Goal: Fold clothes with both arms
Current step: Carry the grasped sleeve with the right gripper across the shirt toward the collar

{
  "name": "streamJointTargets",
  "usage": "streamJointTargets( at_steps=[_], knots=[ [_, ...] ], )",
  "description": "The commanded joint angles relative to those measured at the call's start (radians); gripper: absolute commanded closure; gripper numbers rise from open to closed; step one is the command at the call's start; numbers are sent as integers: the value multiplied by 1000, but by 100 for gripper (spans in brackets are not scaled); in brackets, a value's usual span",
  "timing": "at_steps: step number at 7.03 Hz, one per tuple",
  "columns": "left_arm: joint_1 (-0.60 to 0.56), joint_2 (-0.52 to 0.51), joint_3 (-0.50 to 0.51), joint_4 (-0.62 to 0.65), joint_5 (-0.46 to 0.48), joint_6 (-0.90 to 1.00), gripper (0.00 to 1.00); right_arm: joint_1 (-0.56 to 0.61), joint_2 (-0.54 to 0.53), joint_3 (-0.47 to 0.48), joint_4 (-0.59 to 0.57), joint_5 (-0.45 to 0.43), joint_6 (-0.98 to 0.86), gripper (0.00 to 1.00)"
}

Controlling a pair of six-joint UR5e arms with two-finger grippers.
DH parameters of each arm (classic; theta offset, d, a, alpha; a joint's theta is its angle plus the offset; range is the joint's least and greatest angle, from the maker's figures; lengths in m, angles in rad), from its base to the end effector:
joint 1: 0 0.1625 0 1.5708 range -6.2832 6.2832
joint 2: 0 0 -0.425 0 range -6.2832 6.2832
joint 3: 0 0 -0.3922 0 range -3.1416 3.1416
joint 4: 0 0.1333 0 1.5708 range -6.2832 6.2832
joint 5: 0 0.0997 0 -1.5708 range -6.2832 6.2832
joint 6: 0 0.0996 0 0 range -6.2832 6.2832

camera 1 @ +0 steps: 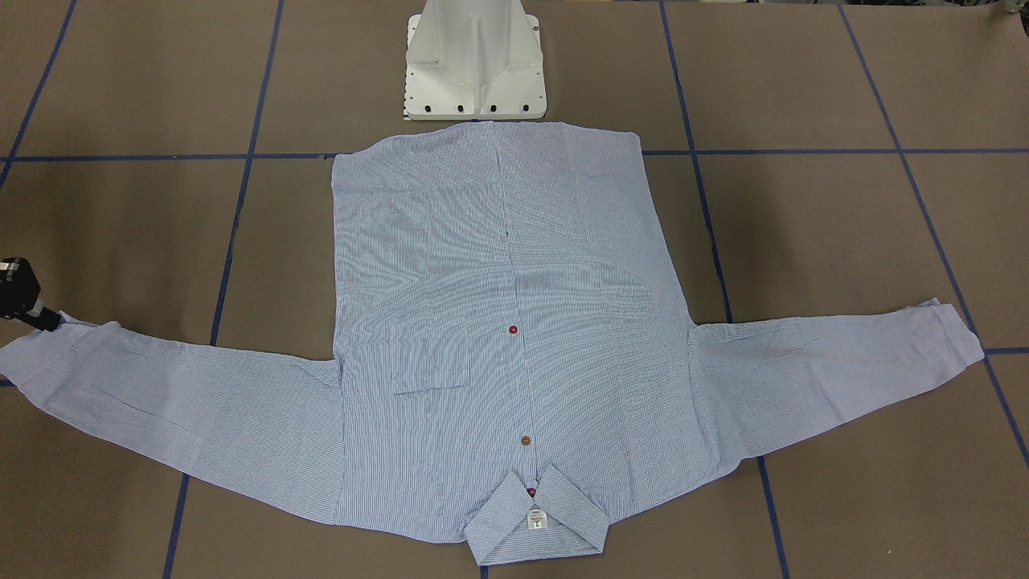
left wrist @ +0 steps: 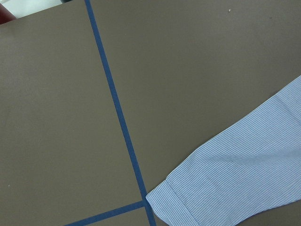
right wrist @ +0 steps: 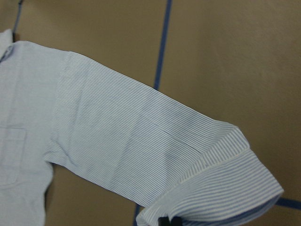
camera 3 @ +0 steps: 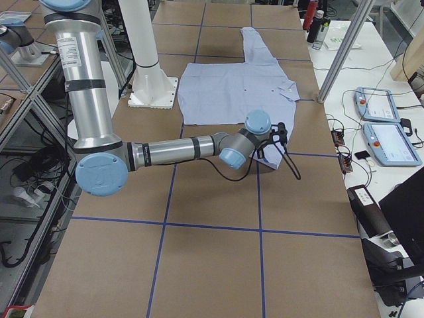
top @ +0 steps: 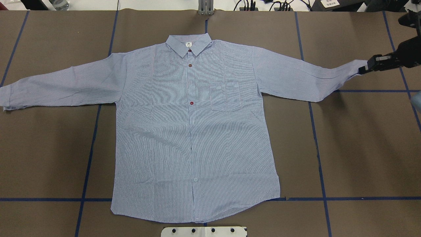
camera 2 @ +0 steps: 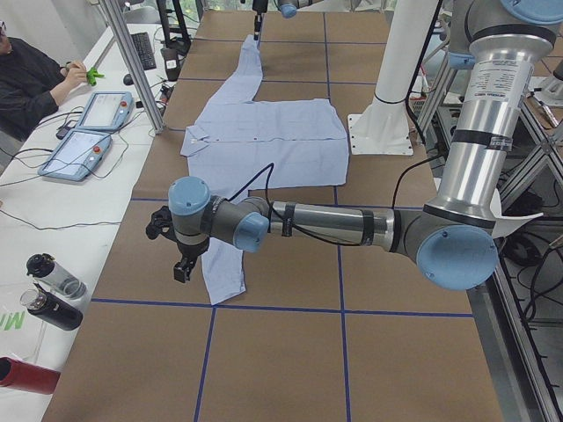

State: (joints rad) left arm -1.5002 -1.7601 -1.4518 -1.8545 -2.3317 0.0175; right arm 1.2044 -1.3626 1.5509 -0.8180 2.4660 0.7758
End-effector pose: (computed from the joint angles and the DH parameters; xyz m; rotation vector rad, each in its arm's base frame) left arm -0.0229 -0.5928 0.5855 0.3170 0.7624 0.2177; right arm -0.1567 -0.5634 0.4610 0.2875 -1.1587 -0.0612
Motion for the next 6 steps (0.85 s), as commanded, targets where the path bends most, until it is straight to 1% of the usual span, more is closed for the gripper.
streamJointTargets(
  at_steps=[1, 2, 3, 4, 5, 6],
  knots=[
    [0, 1, 2, 0, 0, -4, 1, -92, 269, -26, -149, -18, 3, 100],
    [0, -2, 19, 0, 0, -4, 1, -133, 366, -40, -224, -79, -9, 100],
    [0, -4, 36, -6, 0, -4, 1, -185, 463, -102, -227, -131, -4, 100],
    [0, -6, 72, -41, 0, -4, 1, -237, 559, -183, -227, -168, -6, 100],
    [0, -9, 130, -99, 0, -4, 1, -280, 661, -266, -227, -214, -6, 100],
    [0, -10, 167, -136, 0, -7, 1, -326, 757, -343, -225, -270, -4, 100]
  ],
)
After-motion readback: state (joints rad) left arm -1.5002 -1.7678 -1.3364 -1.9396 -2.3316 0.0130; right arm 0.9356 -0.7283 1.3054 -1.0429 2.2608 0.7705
